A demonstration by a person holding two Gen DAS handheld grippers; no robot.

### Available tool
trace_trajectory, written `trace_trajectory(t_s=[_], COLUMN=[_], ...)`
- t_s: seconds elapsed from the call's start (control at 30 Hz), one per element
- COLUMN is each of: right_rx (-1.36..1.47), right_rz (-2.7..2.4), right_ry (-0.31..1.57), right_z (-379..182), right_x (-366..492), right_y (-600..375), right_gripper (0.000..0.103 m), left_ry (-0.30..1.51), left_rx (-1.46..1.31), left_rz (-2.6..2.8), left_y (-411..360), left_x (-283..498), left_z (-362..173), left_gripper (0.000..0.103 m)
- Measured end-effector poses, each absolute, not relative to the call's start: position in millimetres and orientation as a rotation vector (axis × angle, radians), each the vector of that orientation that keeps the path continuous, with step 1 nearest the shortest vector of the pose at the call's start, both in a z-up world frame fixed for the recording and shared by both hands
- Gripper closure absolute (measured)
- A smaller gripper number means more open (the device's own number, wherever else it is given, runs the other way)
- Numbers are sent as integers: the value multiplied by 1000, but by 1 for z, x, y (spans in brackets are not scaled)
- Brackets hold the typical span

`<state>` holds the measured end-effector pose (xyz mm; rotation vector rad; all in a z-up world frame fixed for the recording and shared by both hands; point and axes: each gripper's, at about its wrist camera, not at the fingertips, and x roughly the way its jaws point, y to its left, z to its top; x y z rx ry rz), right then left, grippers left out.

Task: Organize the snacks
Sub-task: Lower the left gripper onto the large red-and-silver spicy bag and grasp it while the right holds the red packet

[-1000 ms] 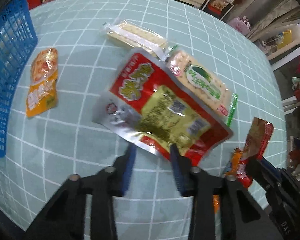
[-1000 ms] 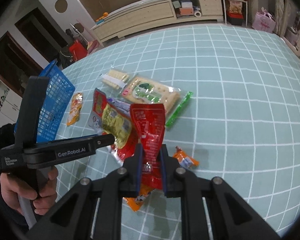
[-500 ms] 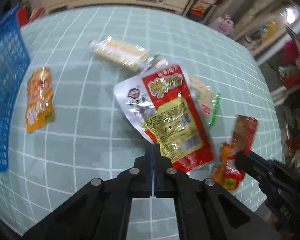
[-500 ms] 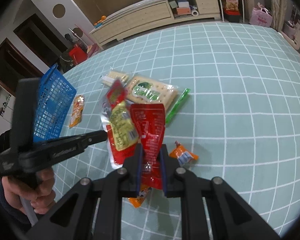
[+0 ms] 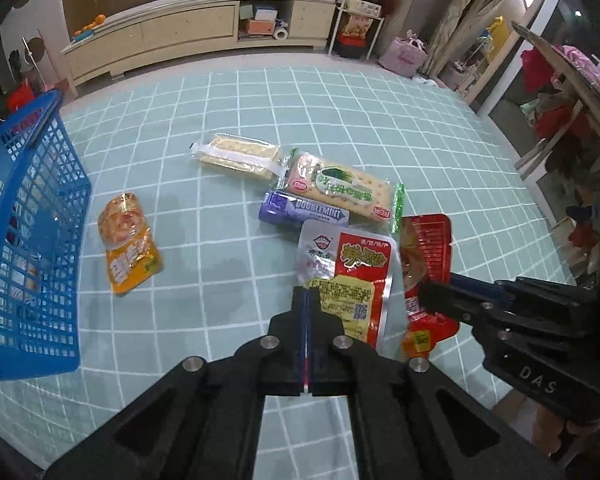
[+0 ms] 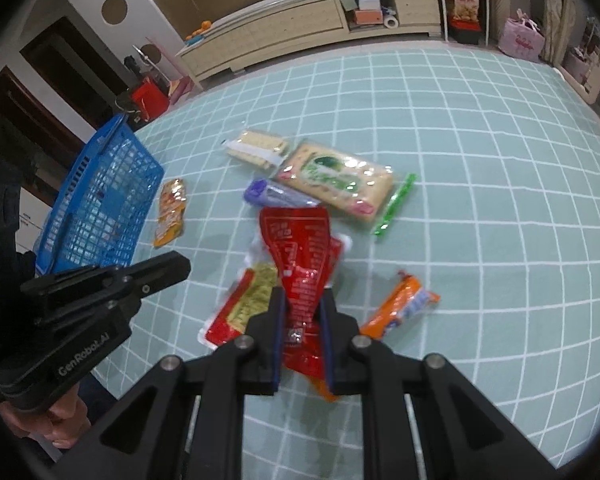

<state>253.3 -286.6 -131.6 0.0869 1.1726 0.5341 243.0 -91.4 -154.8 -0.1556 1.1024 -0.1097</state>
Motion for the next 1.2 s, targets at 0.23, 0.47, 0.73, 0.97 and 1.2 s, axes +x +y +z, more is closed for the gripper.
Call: trace_trajectory(t_s=[0.23, 0.47, 0.73, 0.97, 1.2], right_rx=[71, 77, 100, 94, 119], right_rz=[497, 449, 437, 435, 418], right_ry=[1158, 1137, 1159, 1156, 1181], right_z=[-118, -113, -126, -134, -146], right_x=[241, 236, 239, 243, 248], right_y=[-285, -309, -323, -325, -336], right_gripper=[83, 83, 83, 83, 83], left_ry=[1101, 1099, 1154, 1201, 1256], left_rx=[-184, -96, 39, 87, 113], left_rz=[-229, -317, -301, -344, -320], left_y=[-85, -103, -132, -153, -161], left_x=[238, 236, 254, 270, 287], left_z=[-147, -151, -182, -204, -232], left_gripper=[87, 21, 21, 21, 21])
